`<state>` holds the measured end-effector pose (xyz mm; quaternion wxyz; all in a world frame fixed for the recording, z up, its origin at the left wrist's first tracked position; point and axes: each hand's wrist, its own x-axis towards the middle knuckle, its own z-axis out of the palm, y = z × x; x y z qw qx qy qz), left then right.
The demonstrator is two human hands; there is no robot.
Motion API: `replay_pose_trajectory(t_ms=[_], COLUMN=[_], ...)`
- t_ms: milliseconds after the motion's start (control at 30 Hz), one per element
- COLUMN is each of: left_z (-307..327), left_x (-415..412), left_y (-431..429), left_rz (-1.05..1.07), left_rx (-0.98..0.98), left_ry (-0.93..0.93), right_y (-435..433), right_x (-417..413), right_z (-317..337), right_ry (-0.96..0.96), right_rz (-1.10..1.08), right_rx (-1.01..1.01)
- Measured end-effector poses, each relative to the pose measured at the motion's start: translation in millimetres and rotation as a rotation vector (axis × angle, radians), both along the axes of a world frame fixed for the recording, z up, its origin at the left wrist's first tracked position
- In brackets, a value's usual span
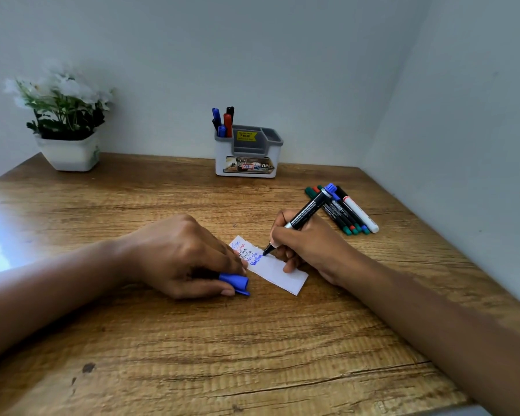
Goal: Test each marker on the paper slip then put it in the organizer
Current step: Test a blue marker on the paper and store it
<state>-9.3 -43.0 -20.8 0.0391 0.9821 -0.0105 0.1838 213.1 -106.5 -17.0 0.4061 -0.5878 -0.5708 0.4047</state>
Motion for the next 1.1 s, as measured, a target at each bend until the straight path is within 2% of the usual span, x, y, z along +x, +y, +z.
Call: replay_pose_trajectory(t_ms=[100, 233, 300, 500, 767, 967, 1100], left_z=[1, -1, -3, -1, 3, 6, 8], left_x=[0, 0, 0, 2, 4, 10, 13], left_y=[-1, -1, -1, 0, -3, -6, -13], left_rz=[0.004, 0.041, 0.082, 0.207, 0.446, 0.600, 0.573], left_rx=[-0.006, -0.078, -0.126, -0.189, -0.365, -0.413, -0.439], left_ry=[-0.001, -0.033, -0.089, -0.288, -0.428, -0.367, -0.354], right_y=[-1, 0, 2, -1, -7, -11, -15], right_x=[0, 9, 15, 21, 13, 6, -3], right_z=[2, 10, 16, 27, 27, 25, 23], right_ry=[-0.001, 0.333, 0.433, 0.366, 0.388, 0.260, 0.155], right_rz=[0.003, -0.046, -0.090, -0.048, 0.183, 0.181, 0.181], right_rx=[-0.017, -0.015, 0.032, 0.202, 0.228, 0.255, 0.294])
